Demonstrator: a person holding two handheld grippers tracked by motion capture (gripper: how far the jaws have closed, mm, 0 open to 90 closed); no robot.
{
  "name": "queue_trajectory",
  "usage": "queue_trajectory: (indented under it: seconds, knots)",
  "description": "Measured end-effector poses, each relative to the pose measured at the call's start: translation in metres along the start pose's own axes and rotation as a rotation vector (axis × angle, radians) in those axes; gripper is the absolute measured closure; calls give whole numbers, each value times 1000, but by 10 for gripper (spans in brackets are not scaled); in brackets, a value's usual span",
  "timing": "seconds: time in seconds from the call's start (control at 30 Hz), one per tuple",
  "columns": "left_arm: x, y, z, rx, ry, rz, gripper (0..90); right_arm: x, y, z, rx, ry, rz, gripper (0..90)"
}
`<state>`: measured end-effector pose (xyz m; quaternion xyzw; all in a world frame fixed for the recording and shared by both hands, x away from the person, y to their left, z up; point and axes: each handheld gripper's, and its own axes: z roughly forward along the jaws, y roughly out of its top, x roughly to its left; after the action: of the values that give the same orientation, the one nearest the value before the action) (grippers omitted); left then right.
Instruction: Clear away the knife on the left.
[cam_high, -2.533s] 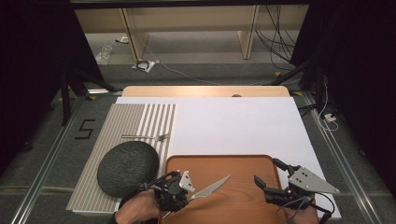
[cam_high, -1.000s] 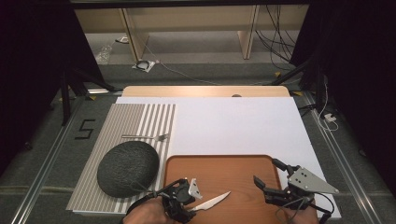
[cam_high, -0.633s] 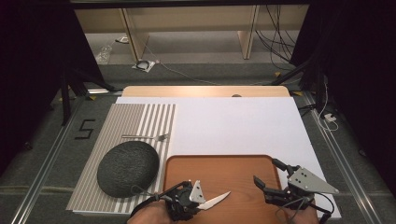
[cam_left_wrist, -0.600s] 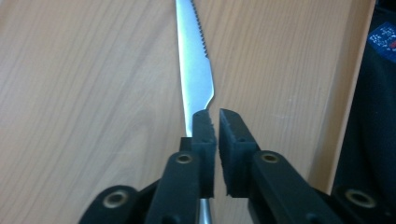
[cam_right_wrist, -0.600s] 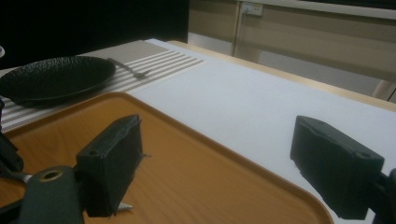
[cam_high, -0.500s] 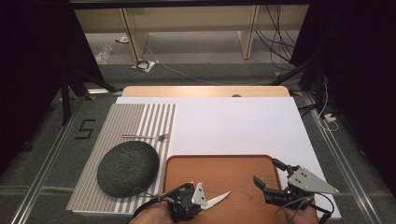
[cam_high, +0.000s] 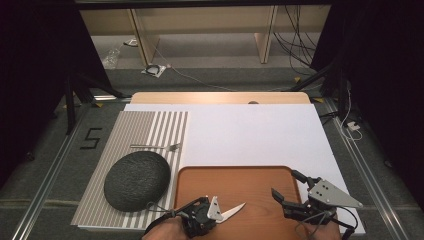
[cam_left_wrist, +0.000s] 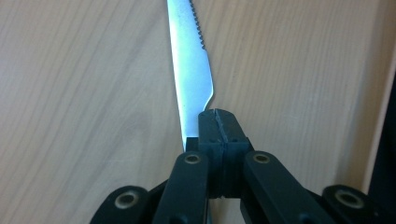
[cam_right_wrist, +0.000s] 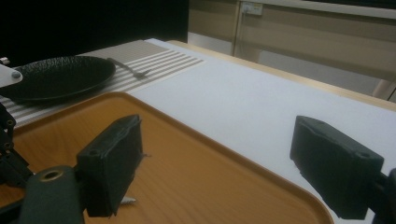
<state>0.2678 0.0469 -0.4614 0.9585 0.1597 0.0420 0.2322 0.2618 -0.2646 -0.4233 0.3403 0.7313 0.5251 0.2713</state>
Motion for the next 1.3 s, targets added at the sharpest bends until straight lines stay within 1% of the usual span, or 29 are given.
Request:
queue_trajectory:
  seconds: [0.1, 0.2, 0.47, 0.7, 1.3]
  knots:
    - [2, -2, 1, 0, 2, -8, 894, 0, 0, 0, 2, 0, -1, 178]
    - [5, -4, 1, 6, 13, -11, 894, 0, 0, 0, 0, 0, -1, 179]
    - [14, -8, -1, 3, 27, -41, 895, 0, 0, 0, -1, 2, 0, 179]
    - [21, -12, -2, 7, 38, -57, 894, 0, 0, 0, 0, 2, 0, 179]
    - [35, -22, -8, 14, 54, -104, 894, 0, 0, 0, 4, 1, -3, 179]
